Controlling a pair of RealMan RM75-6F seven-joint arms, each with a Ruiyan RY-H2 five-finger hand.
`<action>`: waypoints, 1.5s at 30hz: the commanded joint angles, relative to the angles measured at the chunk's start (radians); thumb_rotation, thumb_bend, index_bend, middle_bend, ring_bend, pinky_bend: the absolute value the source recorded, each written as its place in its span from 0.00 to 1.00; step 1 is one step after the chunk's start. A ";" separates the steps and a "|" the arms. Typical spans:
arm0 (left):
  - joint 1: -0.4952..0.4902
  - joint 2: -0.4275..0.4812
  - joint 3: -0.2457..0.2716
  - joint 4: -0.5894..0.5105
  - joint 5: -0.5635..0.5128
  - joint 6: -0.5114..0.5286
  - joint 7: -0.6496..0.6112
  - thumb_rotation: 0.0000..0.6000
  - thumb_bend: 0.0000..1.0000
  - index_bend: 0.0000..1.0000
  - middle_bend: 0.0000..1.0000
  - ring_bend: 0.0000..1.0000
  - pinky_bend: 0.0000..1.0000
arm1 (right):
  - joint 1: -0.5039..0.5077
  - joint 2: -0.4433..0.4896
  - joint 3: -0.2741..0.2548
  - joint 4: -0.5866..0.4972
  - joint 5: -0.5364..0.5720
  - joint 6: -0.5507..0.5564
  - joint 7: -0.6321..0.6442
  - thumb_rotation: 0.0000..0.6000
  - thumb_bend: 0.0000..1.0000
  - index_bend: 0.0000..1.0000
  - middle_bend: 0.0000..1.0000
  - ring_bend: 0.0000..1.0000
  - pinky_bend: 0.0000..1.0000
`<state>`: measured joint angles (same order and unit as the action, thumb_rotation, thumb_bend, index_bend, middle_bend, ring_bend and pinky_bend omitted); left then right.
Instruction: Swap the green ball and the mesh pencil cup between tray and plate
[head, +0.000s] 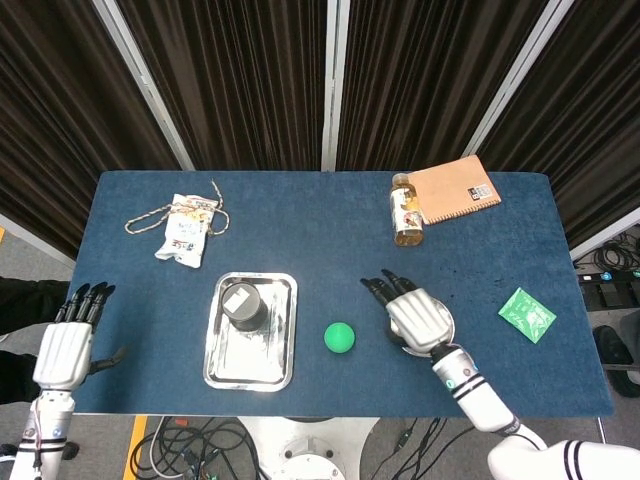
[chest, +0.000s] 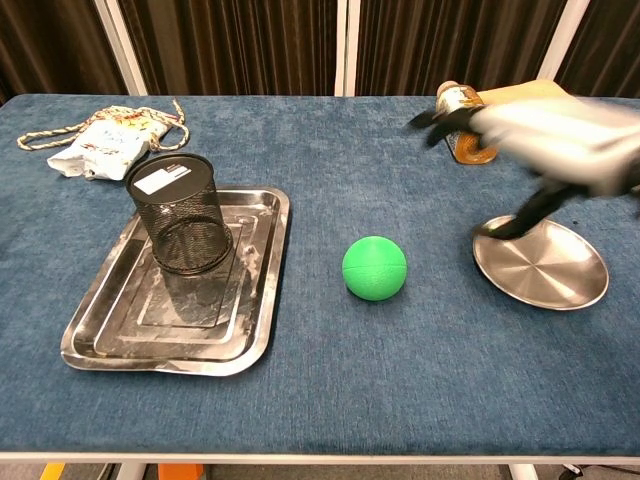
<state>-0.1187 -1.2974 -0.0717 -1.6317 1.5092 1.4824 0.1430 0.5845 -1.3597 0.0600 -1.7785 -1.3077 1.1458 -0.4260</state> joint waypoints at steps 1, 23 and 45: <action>-0.058 0.000 -0.037 -0.015 0.014 -0.048 -0.010 1.00 0.10 0.08 0.09 0.02 0.17 | -0.111 0.118 -0.008 -0.035 -0.031 0.137 0.093 1.00 0.18 0.02 0.11 0.02 0.19; -0.427 -0.075 -0.141 -0.008 -0.197 -0.527 -0.023 1.00 0.10 0.02 0.00 0.00 0.14 | -0.291 0.193 -0.031 0.075 -0.107 0.252 0.357 1.00 0.18 0.00 0.07 0.00 0.18; -0.530 -0.106 -0.090 0.002 -0.233 -0.604 0.019 1.00 0.13 0.15 0.12 0.03 0.18 | -0.314 0.187 0.005 0.097 -0.111 0.227 0.377 1.00 0.18 0.00 0.07 0.00 0.18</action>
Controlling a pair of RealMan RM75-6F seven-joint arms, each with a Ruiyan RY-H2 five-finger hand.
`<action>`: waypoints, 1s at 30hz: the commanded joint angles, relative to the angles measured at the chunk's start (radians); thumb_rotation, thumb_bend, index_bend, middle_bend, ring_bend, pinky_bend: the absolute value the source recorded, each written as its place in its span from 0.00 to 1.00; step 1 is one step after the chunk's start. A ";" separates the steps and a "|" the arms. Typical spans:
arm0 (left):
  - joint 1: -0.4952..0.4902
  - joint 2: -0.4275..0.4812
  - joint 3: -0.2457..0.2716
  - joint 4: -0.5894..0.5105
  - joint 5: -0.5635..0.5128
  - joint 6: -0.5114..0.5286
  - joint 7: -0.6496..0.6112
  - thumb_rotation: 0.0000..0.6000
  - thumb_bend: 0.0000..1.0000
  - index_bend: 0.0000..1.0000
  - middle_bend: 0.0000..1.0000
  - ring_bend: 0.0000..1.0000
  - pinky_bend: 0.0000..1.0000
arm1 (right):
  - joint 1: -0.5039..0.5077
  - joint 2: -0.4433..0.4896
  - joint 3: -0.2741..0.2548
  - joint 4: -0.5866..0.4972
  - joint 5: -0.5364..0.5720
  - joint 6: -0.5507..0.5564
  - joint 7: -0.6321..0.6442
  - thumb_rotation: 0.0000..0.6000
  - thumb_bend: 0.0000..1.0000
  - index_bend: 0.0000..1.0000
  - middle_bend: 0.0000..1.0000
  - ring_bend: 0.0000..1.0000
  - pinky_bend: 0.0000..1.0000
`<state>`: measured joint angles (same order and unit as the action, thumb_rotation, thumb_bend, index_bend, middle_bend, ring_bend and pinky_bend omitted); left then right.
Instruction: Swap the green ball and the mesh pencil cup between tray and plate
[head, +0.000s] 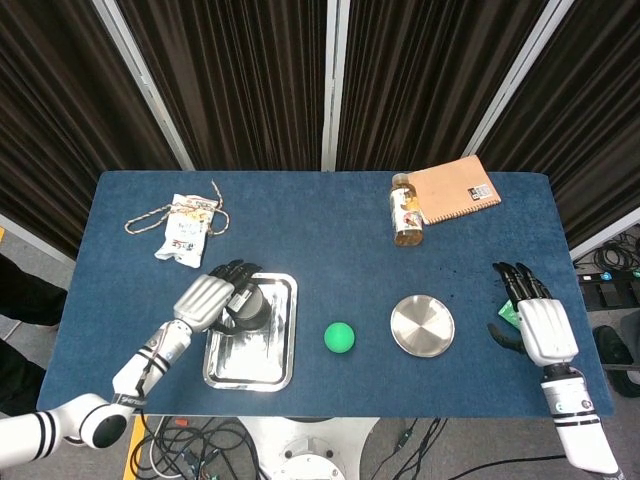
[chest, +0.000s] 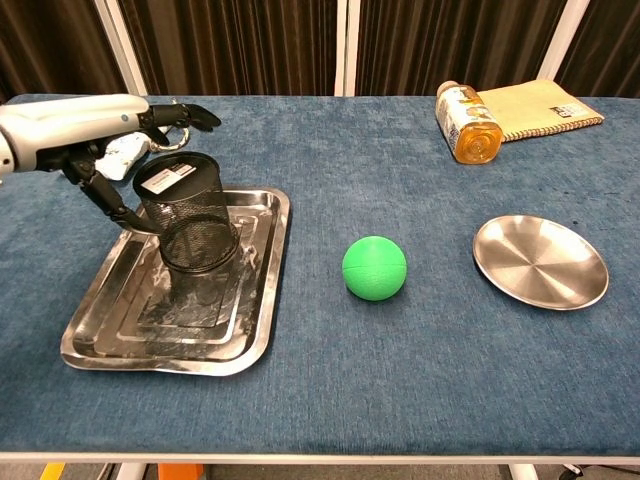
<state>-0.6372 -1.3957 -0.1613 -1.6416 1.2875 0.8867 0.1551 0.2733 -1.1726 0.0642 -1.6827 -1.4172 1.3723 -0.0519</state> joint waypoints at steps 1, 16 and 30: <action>-0.016 -0.011 -0.001 0.016 -0.016 -0.011 0.008 1.00 0.13 0.17 0.13 0.03 0.18 | -0.004 0.000 0.002 0.003 -0.002 0.000 0.005 1.00 0.18 0.00 0.07 0.00 0.18; -0.049 -0.030 0.004 0.044 -0.019 0.014 0.022 1.00 0.23 0.38 0.33 0.29 0.54 | -0.017 -0.003 0.017 0.024 -0.007 -0.003 0.030 1.00 0.18 0.00 0.07 0.00 0.18; -0.298 -0.085 -0.165 0.149 -0.023 -0.132 -0.073 1.00 0.24 0.37 0.34 0.29 0.56 | -0.069 0.000 0.027 0.054 -0.008 0.055 0.103 1.00 0.18 0.00 0.07 0.00 0.18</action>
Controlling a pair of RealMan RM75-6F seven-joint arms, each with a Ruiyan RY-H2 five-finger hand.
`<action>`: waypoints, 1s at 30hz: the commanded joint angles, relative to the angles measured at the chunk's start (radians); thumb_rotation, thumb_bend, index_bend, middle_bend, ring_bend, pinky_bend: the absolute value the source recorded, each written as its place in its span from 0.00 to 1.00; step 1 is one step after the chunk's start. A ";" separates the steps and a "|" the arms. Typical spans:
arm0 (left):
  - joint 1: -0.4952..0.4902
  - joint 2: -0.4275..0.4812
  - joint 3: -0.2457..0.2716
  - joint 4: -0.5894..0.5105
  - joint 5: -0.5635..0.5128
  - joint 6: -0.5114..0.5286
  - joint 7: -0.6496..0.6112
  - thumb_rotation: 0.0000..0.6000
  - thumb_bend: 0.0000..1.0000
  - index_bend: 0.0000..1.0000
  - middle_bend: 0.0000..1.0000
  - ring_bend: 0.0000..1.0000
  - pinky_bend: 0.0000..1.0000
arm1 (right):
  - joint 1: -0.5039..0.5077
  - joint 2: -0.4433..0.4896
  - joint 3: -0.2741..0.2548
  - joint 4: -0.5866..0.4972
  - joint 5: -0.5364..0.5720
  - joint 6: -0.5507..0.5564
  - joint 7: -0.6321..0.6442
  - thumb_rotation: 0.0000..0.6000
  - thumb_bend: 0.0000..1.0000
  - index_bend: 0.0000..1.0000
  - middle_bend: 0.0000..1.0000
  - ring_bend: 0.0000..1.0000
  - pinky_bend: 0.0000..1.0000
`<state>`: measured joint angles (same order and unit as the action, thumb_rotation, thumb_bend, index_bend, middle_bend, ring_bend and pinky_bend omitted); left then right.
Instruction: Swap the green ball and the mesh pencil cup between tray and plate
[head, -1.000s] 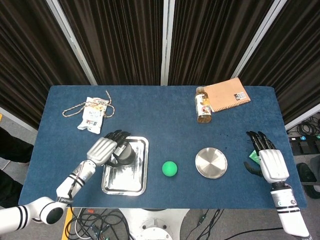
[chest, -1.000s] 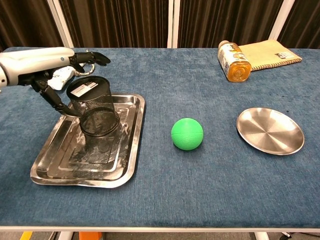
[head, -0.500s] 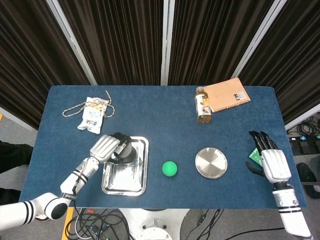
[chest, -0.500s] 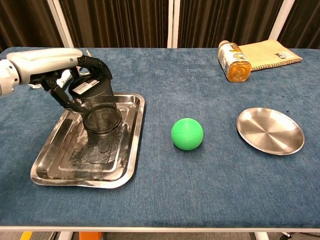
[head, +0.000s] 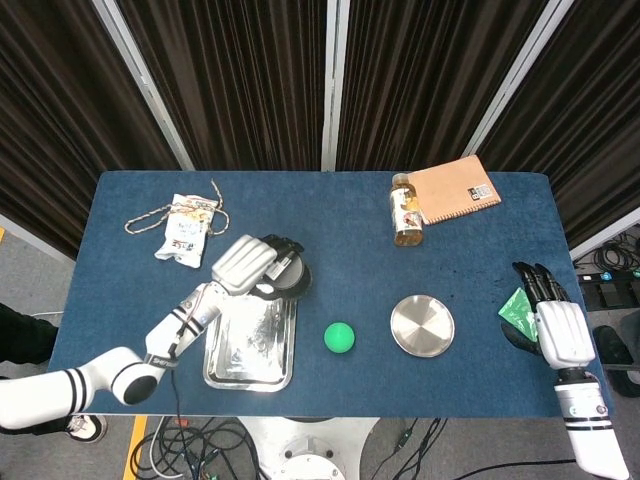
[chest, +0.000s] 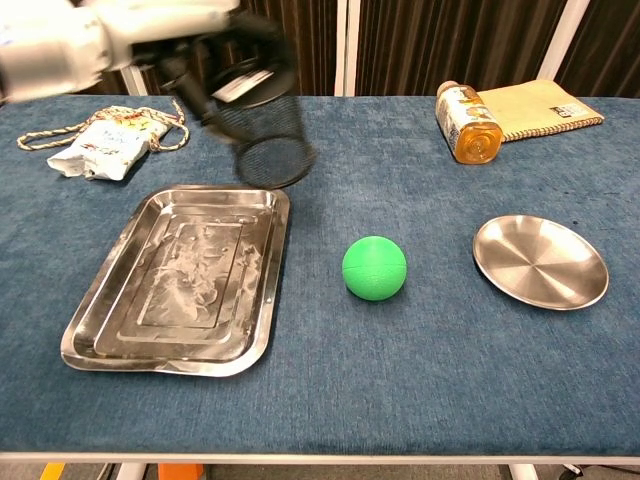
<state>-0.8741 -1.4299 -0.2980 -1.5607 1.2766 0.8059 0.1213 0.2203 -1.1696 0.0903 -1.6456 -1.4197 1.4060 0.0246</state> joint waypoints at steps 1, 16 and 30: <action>-0.078 -0.069 -0.032 0.093 -0.015 -0.065 -0.050 1.00 0.24 0.37 0.34 0.29 0.56 | -0.021 -0.002 0.001 0.023 -0.006 0.027 0.037 1.00 0.18 0.00 0.08 0.00 0.18; -0.227 -0.270 -0.017 0.385 0.059 -0.130 -0.290 1.00 0.26 0.36 0.34 0.30 0.56 | -0.059 -0.005 0.011 0.098 0.016 0.027 0.146 1.00 0.18 0.00 0.08 0.00 0.18; -0.236 -0.357 0.065 0.534 0.146 -0.087 -0.470 1.00 0.24 0.30 0.23 0.18 0.41 | -0.064 -0.014 0.021 0.116 0.023 0.009 0.157 1.00 0.18 0.00 0.08 0.00 0.18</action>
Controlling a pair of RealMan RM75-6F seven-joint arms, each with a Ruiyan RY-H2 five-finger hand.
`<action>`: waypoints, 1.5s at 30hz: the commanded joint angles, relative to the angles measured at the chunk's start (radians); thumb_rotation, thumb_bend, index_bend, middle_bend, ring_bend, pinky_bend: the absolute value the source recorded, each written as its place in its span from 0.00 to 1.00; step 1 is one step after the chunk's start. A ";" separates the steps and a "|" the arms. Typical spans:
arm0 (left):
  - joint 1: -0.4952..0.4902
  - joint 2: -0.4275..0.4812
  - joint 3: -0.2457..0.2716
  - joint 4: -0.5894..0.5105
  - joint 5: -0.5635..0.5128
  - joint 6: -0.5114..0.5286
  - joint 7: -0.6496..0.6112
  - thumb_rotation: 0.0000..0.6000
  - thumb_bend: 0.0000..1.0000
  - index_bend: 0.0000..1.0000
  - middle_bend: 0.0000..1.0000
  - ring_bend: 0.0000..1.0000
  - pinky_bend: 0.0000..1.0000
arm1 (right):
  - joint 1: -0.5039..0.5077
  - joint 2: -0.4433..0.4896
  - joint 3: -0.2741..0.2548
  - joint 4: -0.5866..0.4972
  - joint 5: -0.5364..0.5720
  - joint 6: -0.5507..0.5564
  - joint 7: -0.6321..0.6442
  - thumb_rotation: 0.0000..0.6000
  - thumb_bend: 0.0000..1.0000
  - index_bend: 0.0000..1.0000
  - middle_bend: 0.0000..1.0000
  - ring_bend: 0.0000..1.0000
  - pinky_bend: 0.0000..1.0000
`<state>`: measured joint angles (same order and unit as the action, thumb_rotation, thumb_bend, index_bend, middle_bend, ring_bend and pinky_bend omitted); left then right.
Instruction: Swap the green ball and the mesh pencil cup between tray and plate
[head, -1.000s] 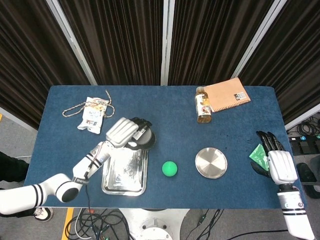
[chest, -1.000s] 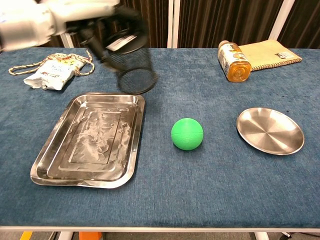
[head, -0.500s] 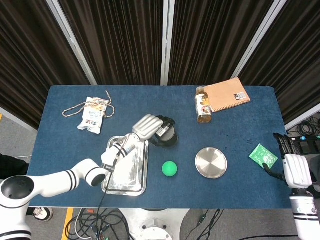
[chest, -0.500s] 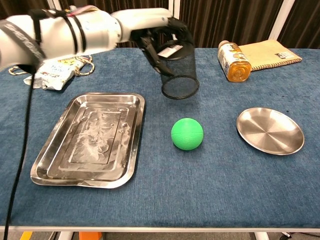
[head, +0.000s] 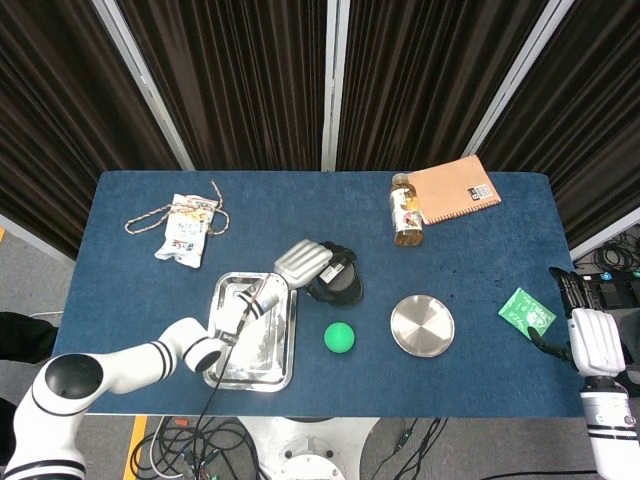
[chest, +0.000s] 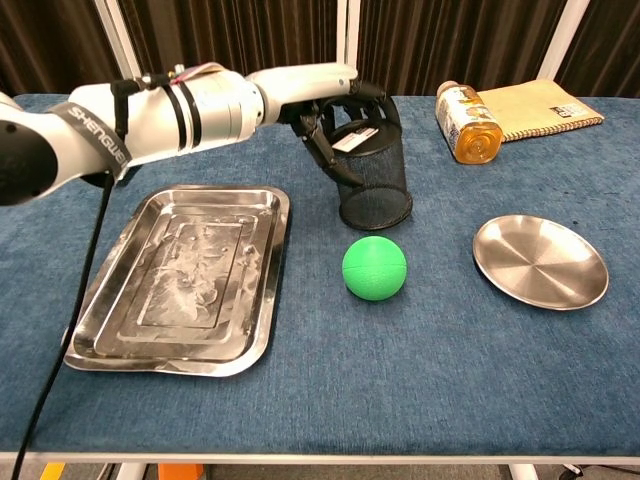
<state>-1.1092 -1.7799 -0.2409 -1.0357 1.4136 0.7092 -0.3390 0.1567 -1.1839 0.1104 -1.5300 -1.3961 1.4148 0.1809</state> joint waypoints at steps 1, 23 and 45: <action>0.000 -0.009 0.012 0.013 0.013 0.015 -0.012 1.00 0.23 0.29 0.20 0.16 0.39 | -0.001 0.000 0.001 0.001 0.000 0.000 0.000 1.00 0.18 0.00 0.08 0.00 0.18; 0.115 0.151 0.043 -0.167 -0.018 0.172 0.127 1.00 0.15 0.12 0.09 0.05 0.25 | -0.006 0.004 0.015 0.001 -0.002 -0.006 0.007 1.00 0.18 0.00 0.08 0.00 0.18; 0.318 0.227 0.215 -0.569 0.125 0.323 0.459 1.00 0.15 0.26 0.27 0.18 0.40 | 0.011 0.050 0.044 -0.056 0.003 -0.018 -0.014 1.00 0.18 0.00 0.08 0.00 0.18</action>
<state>-0.7732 -1.5091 -0.0223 -1.6295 1.5117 1.0380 0.1077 0.1664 -1.1332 0.1548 -1.5855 -1.3969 1.4010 0.1693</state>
